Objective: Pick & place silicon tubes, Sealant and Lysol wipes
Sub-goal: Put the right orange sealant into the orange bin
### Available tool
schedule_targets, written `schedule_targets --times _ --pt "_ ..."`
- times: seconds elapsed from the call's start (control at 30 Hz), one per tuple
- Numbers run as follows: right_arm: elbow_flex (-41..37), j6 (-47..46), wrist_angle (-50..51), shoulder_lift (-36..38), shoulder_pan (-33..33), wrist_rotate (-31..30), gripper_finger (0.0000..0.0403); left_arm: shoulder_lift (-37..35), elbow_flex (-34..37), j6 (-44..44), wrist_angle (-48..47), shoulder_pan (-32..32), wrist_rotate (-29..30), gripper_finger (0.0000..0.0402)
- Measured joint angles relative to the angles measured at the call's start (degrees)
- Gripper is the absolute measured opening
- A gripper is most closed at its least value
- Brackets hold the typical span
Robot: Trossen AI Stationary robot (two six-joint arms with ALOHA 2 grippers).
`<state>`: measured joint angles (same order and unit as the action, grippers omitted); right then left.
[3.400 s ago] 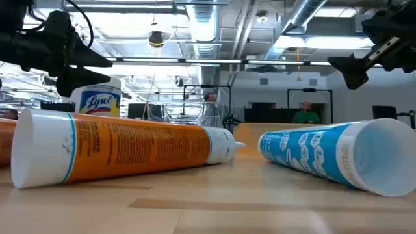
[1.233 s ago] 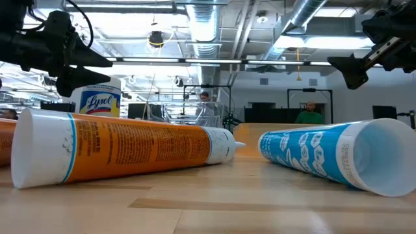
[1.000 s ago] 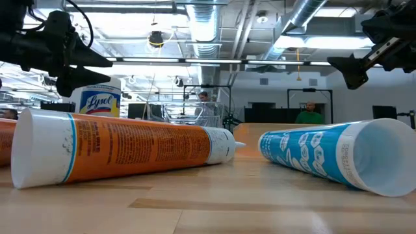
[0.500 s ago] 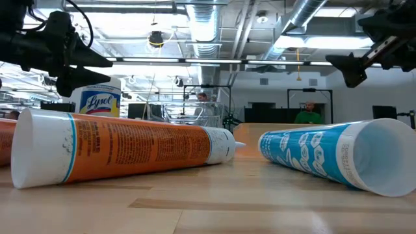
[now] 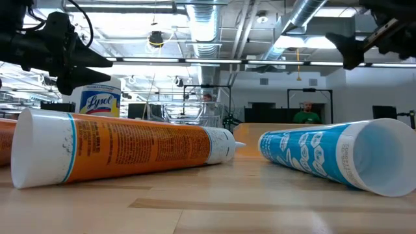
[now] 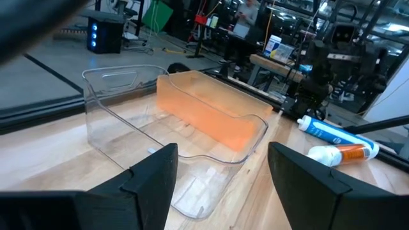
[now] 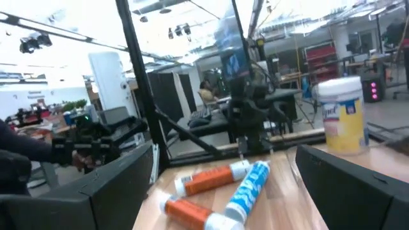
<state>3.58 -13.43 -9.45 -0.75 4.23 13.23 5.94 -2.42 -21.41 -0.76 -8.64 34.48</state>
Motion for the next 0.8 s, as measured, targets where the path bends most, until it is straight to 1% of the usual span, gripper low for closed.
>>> schedule_targets --times 0.17,0.33,0.67,0.8 --pt "5.2 1.8 0.4 -3.1 0.0 0.0 0.0377 0.0 0.0 0.0 0.6 0.0 0.1 0.0236" --pt "13.1 5.8 4.8 -9.8 0.0 -0.1 0.0377 0.0 0.0 0.0 0.7 0.0 0.1 0.0236" --pt "34.8 6.4 28.2 -31.1 0.0 0.2 0.0377 0.0 0.0 0.0 0.8 0.0 0.1 0.0236" --pt "42.0 2.2 36.4 -37.3 0.0 0.3 0.0377 0.0 0.0 -0.1 0.8 0.0 0.1 0.0236"
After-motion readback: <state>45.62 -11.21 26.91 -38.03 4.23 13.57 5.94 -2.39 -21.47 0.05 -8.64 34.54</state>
